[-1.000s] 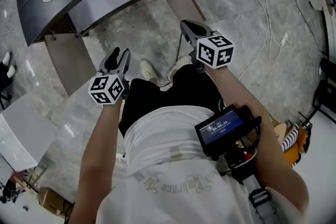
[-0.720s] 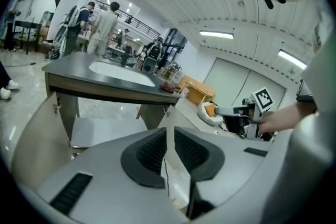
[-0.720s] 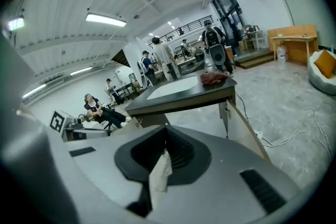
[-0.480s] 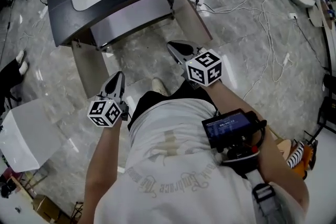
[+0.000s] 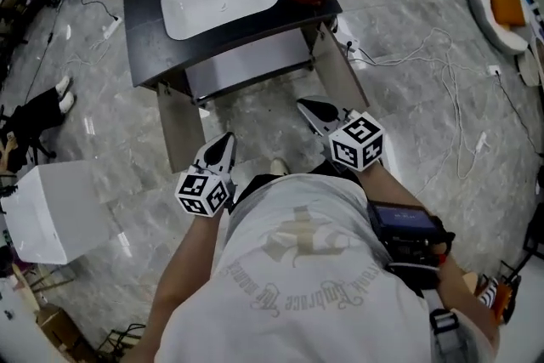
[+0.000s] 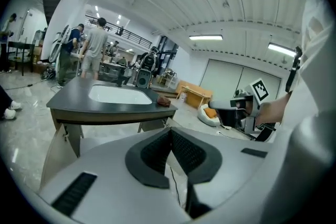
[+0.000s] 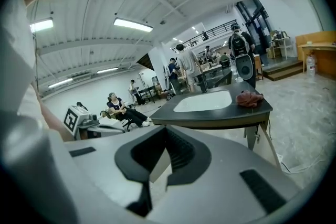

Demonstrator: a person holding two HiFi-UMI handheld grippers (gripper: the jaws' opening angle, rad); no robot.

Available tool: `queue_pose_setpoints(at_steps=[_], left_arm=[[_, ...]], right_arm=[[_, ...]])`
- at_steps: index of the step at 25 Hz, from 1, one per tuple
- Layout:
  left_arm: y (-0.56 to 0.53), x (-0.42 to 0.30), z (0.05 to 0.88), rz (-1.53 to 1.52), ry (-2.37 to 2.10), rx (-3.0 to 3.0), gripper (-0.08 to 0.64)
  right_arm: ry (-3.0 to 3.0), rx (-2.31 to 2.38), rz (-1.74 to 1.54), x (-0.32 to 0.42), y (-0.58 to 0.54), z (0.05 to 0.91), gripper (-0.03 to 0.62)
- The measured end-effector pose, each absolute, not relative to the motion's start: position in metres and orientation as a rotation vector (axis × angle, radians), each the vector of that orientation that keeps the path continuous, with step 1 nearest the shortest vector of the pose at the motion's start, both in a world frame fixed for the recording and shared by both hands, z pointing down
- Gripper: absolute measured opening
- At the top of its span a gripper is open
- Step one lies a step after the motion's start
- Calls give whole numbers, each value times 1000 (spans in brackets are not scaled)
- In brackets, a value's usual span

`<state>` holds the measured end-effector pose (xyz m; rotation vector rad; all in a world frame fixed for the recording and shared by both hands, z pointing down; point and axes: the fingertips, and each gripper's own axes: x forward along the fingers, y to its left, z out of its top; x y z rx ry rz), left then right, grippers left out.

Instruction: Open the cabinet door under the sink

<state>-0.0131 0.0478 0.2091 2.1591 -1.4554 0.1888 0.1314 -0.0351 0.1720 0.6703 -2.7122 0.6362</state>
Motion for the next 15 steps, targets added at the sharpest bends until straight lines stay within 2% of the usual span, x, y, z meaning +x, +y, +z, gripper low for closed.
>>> queue_pose_setpoints(at_steps=[15], left_arm=[[39,-15,207,191,-1471,2192,11]], right_arm=[[-2705,635,628,115,-38,184,14]])
